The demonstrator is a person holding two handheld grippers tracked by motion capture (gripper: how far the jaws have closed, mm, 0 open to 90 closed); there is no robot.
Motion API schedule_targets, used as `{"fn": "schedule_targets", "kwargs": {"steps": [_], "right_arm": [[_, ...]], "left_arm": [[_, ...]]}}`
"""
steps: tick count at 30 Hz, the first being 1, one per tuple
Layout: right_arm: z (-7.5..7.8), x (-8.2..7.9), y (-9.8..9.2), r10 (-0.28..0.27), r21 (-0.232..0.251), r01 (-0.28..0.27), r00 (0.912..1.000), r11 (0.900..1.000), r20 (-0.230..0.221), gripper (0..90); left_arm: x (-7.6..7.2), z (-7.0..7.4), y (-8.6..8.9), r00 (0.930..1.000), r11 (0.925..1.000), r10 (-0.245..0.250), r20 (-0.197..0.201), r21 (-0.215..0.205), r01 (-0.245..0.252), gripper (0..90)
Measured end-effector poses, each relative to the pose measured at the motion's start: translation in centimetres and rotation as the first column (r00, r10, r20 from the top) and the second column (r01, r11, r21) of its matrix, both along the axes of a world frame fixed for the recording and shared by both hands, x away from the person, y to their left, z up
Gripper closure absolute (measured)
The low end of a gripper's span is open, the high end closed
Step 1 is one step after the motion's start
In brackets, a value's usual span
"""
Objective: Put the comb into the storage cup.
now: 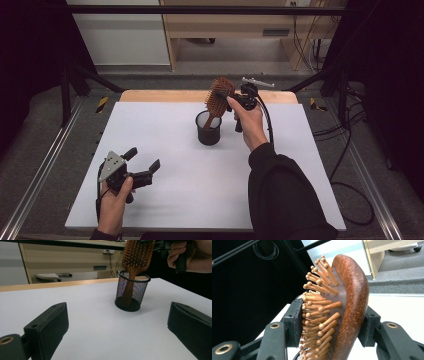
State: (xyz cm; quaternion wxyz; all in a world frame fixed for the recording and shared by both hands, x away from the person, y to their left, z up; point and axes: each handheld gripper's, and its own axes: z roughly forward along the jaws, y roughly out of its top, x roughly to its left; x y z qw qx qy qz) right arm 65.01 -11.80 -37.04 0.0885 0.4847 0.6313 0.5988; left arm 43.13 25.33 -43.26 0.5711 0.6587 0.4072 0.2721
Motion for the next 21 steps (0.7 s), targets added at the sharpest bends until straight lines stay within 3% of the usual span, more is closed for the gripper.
{"fn": "schedule_targets", "kwargs": {"steps": [21], "right_arm": [[0.01, -0.05, -0.1, 0.0, -0.008, 0.0, 1.0, 1.0, -0.005, 43.9]], "left_arm": [[0.0, 0.0, -0.03, 1.0, 1.0, -0.001, -0.002, 0.0, 0.001, 3.5]]}}
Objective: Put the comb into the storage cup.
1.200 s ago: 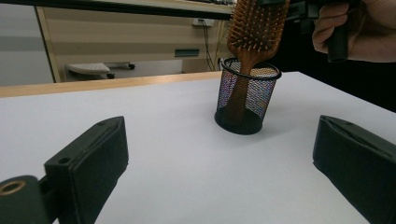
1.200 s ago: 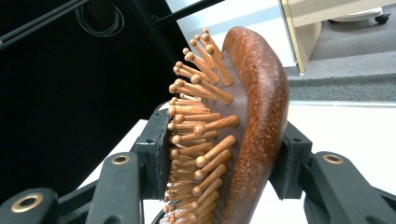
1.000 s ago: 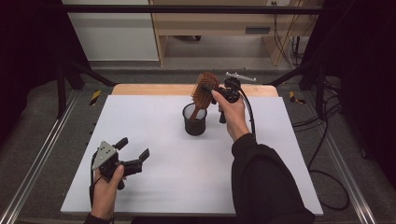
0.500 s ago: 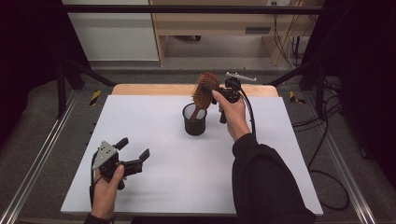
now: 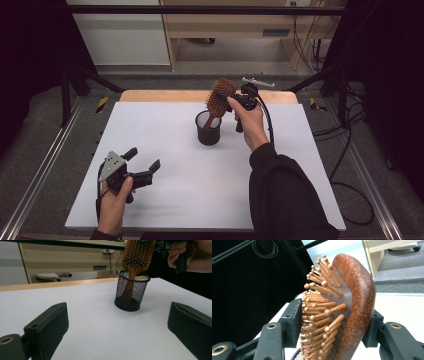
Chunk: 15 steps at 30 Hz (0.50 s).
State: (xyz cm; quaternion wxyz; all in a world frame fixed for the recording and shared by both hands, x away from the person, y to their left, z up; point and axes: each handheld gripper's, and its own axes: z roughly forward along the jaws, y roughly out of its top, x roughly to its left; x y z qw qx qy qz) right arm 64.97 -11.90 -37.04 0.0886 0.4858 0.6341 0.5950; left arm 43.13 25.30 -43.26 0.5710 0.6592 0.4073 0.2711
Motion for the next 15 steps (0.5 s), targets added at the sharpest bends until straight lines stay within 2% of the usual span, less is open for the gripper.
{"fn": "schedule_targets", "kwargs": {"steps": [15], "right_arm": [[-0.04, 0.0, -0.06, -0.002, -0.007, 0.002, 1.0, 1.0, -0.005, 40.0]], "left_arm": [[0.01, 0.0, -0.01, 1.0, 1.0, -0.002, 0.0, -0.001, 0.002, 3.5]]}}
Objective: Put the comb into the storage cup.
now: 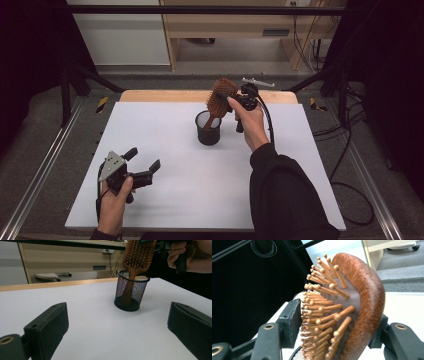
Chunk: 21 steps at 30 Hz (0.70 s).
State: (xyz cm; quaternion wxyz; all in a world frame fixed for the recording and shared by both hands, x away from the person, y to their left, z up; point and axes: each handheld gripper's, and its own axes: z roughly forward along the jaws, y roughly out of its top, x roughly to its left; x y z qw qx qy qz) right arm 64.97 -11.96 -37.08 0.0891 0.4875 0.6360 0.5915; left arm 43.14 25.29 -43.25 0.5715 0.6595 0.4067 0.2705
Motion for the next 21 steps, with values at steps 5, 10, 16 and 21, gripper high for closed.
{"fn": "schedule_targets", "kwargs": {"steps": [5, 10, 16, 21], "right_arm": [[-0.01, -0.02, -0.07, 0.002, -0.002, -0.002, 1.0, 1.0, -0.001, 39.2], [-0.05, -0.02, -0.12, 0.004, -0.003, -0.004, 1.0, 1.0, -0.002, 37.3], [-0.06, -0.02, -0.11, 0.007, -0.005, -0.007, 1.0, 1.0, 0.0, 35.6], [-0.06, -0.04, -0.06, 0.009, -0.005, -0.009, 1.0, 1.0, 0.0, 33.9]], "left_arm": [[0.0, 0.0, 0.01, 1.0, 1.0, 0.0, 0.0, -0.001, 0.0, 3.5], [0.01, -0.01, -0.01, 1.0, 1.0, -0.001, -0.001, 0.0, 0.001, 3.5], [0.01, -0.02, -0.01, 1.0, 1.0, -0.002, -0.001, 0.0, 0.002, 3.5], [0.0, 0.01, 0.01, 1.0, 1.0, -0.001, 0.0, -0.001, 0.001, 3.5]]}}
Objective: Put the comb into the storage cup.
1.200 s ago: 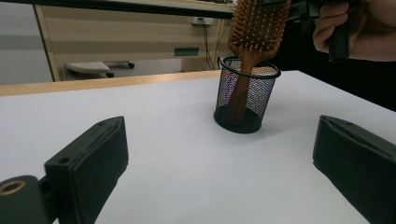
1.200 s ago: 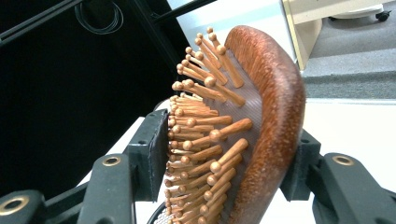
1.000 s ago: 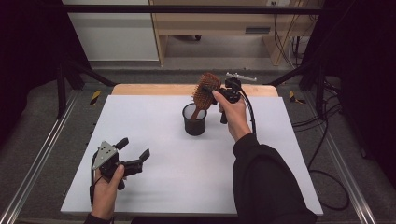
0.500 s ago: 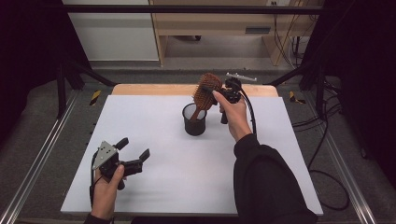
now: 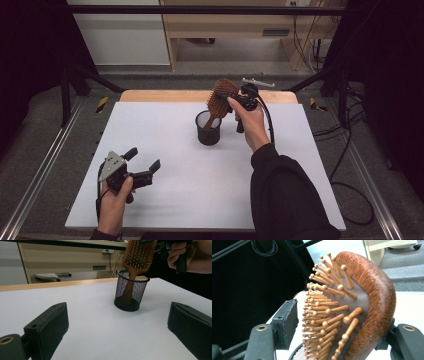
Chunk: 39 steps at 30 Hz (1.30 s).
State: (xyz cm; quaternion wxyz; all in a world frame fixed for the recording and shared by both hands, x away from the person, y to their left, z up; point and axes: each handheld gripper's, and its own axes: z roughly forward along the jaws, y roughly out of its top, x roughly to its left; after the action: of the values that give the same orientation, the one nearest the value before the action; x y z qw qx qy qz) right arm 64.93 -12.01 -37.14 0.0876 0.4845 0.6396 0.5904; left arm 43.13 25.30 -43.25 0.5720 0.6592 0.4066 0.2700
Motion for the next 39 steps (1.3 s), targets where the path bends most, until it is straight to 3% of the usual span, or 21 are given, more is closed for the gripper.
{"fn": "schedule_targets", "kwargs": {"steps": [39], "right_arm": [[-0.02, 0.0, 0.3, -0.01, -0.02, 0.01, 0.9999, 1.0, -0.012, 18.9]], "left_arm": [[0.02, -0.01, 0.02, 1.0, 1.0, -0.001, -0.001, -0.001, 0.001, 3.5]]}}
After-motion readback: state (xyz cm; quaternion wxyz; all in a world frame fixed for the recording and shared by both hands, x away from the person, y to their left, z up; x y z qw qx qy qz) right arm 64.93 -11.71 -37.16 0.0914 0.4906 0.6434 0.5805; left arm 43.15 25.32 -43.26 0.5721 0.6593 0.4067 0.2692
